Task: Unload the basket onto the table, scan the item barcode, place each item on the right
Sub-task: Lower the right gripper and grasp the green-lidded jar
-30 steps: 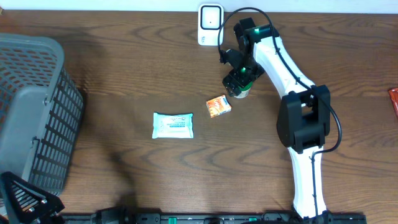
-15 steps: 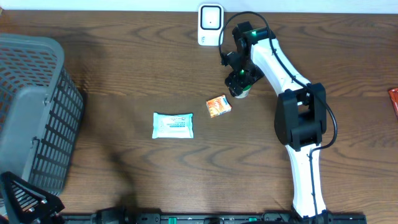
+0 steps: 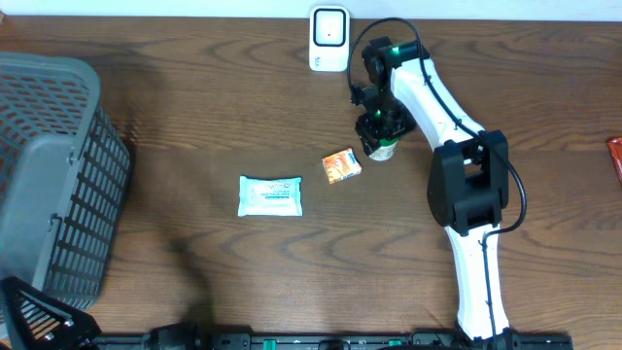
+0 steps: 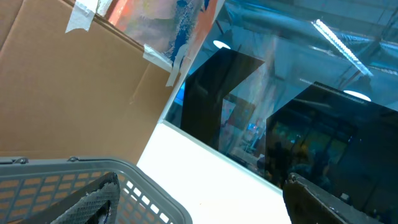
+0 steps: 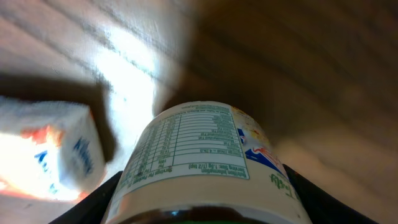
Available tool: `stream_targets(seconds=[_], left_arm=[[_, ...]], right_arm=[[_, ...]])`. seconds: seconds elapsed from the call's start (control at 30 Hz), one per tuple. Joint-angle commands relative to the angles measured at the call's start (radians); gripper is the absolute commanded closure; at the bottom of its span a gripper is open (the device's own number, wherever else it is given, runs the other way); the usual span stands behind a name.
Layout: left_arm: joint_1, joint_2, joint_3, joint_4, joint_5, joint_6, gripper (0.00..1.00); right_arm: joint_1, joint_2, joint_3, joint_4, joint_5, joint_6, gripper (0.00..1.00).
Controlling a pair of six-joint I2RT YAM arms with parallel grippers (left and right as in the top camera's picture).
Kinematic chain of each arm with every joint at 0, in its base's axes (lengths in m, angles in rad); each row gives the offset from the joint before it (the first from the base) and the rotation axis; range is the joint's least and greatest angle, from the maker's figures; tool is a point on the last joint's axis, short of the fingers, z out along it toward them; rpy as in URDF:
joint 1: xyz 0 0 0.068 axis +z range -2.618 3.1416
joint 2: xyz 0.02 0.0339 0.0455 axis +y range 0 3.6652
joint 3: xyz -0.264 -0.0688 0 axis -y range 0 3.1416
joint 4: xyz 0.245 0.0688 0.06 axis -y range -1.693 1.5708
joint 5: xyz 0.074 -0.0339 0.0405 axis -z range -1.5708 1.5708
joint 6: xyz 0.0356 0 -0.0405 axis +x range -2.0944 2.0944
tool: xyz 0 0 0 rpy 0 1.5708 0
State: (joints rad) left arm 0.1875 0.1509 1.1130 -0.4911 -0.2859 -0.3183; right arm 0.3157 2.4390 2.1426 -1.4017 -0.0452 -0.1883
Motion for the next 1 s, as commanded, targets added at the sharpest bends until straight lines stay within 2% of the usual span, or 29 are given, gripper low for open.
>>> stream_targets(seconds=[0.0, 0.2, 0.33, 0.43, 0.57, 0.77, 0.97], left_arm=[[-0.004, -0.011, -0.003, 0.002, 0.016, -0.009, 0.16], [-0.004, -0.012, -0.003, 0.002, 0.016, -0.009, 0.16], [-0.004, -0.013, -0.003, 0.004, 0.016, -0.009, 0.16], [-0.004, -0.023, -0.003, 0.018, 0.016, -0.009, 0.16], [-0.011, -0.043, -0.003, 0.013, 0.016, -0.010, 0.16], [-0.077, -0.050, -0.003, -0.002, 0.016, -0.009, 0.16], [-0.105, -0.050, -0.003, -0.002, 0.015, -0.009, 0.16]], right_arm=[[0.005, 0.002, 0.101, -0.059, -0.031, 0.164, 0.48], [0.008, 0.002, 0.195, -0.200, -0.135, 0.378, 0.57], [0.016, 0.002, 0.196, -0.218, -0.148, 0.515, 0.58], [0.018, 0.002, 0.196, -0.217, -0.188, 0.626, 0.54], [0.017, 0.002, 0.196, -0.203, -0.296, 0.679, 0.53], [0.017, 0.002, 0.196, -0.214, -0.310, 0.802, 0.50], [0.017, 0.002, 0.196, -0.207, -0.368, 0.839, 0.50]])
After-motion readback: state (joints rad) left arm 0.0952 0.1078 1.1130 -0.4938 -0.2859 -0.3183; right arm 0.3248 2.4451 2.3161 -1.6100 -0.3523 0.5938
